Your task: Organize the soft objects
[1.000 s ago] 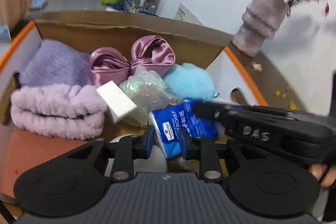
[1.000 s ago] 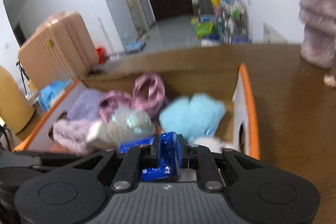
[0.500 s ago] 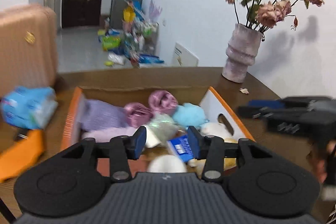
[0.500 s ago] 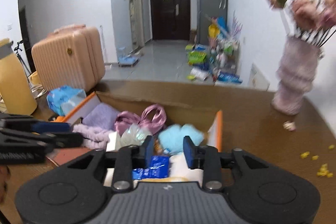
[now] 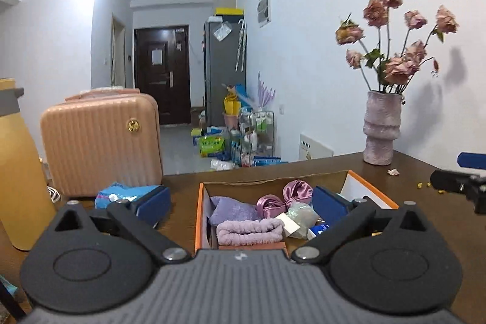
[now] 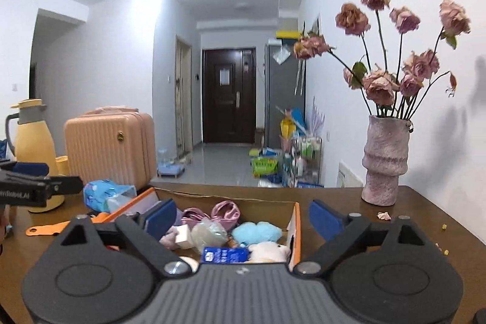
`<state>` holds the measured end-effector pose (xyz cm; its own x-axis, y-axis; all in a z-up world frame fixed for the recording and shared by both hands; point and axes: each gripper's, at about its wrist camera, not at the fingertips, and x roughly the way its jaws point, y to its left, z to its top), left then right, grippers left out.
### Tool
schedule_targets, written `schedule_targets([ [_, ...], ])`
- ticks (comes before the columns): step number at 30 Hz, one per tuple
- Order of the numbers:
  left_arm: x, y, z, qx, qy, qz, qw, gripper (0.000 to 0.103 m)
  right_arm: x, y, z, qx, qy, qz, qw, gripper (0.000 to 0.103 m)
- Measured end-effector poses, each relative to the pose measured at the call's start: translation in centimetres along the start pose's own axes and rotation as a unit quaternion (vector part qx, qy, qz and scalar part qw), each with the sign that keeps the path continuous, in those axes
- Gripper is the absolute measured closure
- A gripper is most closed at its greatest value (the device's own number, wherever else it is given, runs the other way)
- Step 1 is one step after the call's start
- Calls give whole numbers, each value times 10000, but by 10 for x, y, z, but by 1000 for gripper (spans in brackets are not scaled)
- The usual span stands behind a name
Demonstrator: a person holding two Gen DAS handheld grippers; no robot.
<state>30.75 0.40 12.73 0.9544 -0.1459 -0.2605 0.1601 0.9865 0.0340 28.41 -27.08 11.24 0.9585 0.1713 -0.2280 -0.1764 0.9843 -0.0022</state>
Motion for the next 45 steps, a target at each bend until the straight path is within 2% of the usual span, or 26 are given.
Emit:
schedule_targets([
  [8,-46,-5,-14,54,-319,7,9995,1,-34,10,-12,138,-300,-289,9990,8],
  [14,-106,-9,-48,-151,-503,97,9986,0,-86,21,-30,186,-461,-310,9983,6],
  [18,-162,-9,-84,-274,-576,92,9979,0,-131,34,-53,117,-500,-317,9982,6],
  [21,-198,-8,-105,-243,-592,131,9979,0,-165,41,-73,306,-499,-251,9980,2],
  [26,-250,-8,-141,-427,-334,466,9974,0,-215,65,-113,205,-197,-172,9994,1],
  [30,-292,-16,-169,-328,-293,441,9981,0,-260,83,-150,370,-112,-289,9988,1],
  [33,-297,-18,-171,-220,-233,437,9985,0,-273,84,-162,502,-90,-237,9984,1],
  [38,-301,-14,-167,-366,-370,477,9975,0,-276,86,-158,517,-216,-188,9983,1],
  [45,-297,-16,-168,-310,-298,400,9983,0,-269,92,-158,472,-144,-52,9988,0],
])
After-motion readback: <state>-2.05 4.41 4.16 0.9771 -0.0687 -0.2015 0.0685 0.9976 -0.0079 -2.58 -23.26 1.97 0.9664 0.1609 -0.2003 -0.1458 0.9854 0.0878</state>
